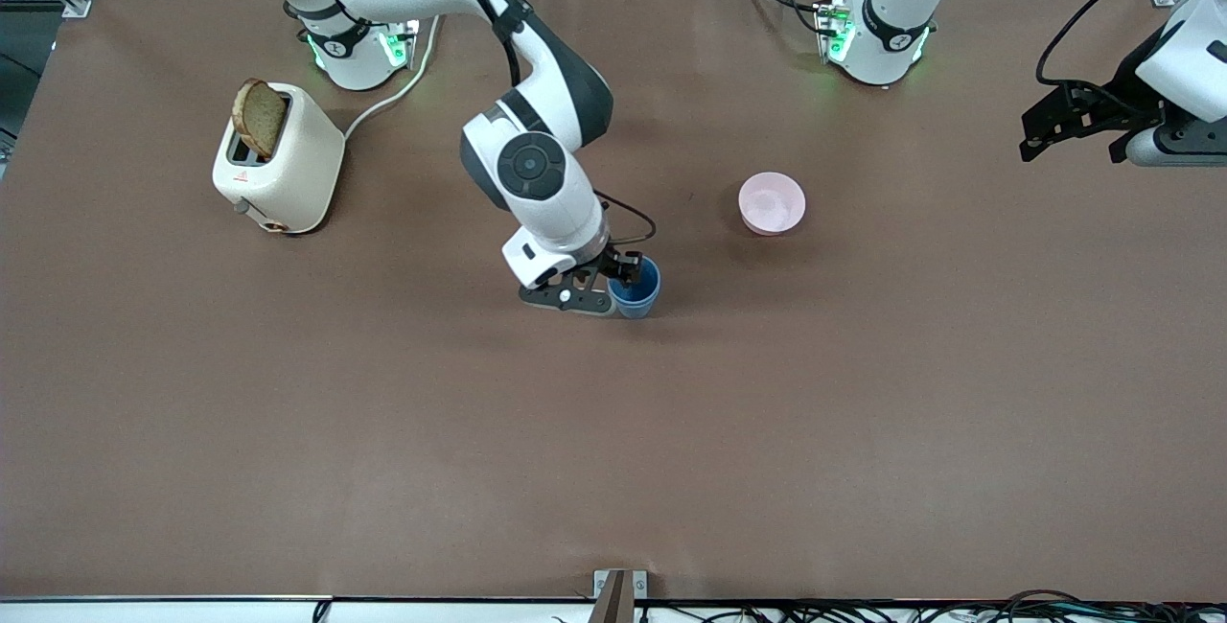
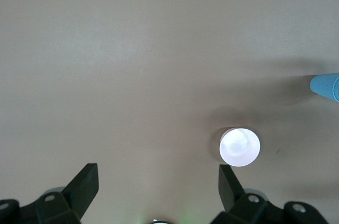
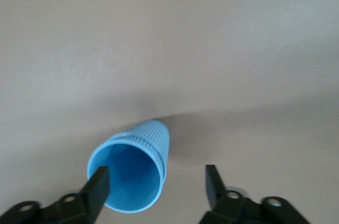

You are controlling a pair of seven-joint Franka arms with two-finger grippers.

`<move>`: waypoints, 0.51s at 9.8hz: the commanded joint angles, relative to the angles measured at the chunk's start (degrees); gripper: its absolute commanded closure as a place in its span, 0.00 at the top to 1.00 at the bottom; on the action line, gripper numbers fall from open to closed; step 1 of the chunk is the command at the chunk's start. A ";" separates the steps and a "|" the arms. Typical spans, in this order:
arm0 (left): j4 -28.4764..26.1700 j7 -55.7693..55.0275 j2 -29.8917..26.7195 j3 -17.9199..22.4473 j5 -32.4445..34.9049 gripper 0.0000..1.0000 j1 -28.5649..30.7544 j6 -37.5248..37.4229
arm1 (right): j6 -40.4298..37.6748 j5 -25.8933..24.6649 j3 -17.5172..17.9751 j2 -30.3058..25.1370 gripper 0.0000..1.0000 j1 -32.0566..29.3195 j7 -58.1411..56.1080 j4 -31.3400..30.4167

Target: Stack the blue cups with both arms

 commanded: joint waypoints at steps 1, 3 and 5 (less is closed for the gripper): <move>-1.88 0.07 -0.39 -0.05 0.56 1.00 -0.06 0.03 | -8.24 -0.09 -5.06 -8.55 1.00 -0.70 -1.66 -2.05; -1.80 0.15 -0.22 -0.05 0.56 1.00 -0.14 0.82 | -17.11 -0.09 -12.52 -13.83 1.00 -0.78 -8.76 -2.05; -1.36 1.12 -0.30 0.04 0.56 1.00 0.03 0.65 | -22.50 -0.17 -20.08 -17.35 1.00 -0.69 -14.32 -2.05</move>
